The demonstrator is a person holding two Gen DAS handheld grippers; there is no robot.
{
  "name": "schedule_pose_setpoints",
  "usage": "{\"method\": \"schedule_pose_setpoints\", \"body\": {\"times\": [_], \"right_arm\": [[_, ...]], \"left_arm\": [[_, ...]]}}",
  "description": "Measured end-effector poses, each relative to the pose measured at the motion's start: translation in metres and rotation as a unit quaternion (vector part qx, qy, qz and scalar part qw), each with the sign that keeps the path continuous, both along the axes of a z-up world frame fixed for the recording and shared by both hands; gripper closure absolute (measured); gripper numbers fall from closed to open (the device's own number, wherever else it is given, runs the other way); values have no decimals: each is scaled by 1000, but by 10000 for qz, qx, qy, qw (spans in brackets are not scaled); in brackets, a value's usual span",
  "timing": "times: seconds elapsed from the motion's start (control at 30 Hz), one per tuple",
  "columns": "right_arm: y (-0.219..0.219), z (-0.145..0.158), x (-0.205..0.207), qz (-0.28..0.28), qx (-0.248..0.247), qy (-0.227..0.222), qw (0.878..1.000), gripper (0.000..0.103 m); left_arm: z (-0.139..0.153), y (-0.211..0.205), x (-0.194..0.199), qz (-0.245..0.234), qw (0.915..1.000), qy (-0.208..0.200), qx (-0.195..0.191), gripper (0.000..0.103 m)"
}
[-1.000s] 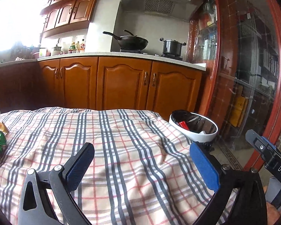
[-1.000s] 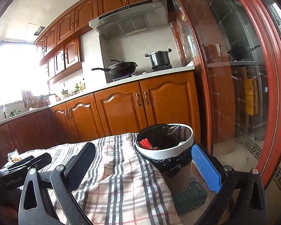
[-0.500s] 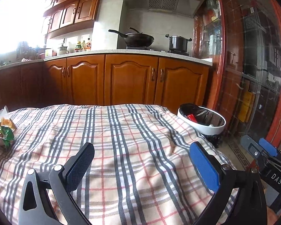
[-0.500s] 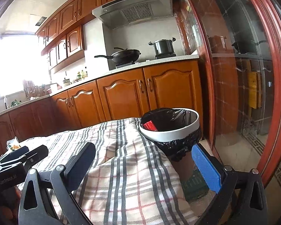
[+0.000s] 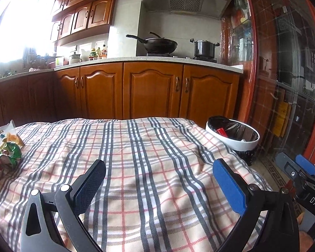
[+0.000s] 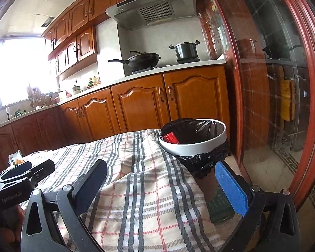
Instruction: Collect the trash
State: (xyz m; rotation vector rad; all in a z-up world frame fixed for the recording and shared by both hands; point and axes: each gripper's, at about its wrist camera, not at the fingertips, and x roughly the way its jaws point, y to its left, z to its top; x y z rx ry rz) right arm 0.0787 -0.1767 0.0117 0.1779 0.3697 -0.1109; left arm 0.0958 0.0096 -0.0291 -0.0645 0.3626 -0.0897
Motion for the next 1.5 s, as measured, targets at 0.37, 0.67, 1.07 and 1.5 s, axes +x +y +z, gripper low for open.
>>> {"method": "schedule_pose_setpoints", "body": {"times": [0.37,0.67,1.07,1.5], "right_arm": [[0,1,0,57,8,-33,10000,0],[0,1,1,94,-13,-42,9999,0],[2,1,1,112,-29,-62,9999,0],[3,2,2,162,-42,-70,9998,0]], "left_arm": [[-3,-2,-1,-25,9999,-91,131,1],[-3,0,-2,-16,9999,-102,106,1],[-3,2,2,-25,9999,-106,92,1],[-5,3,3,-23,9998,-158,145,1]]}}
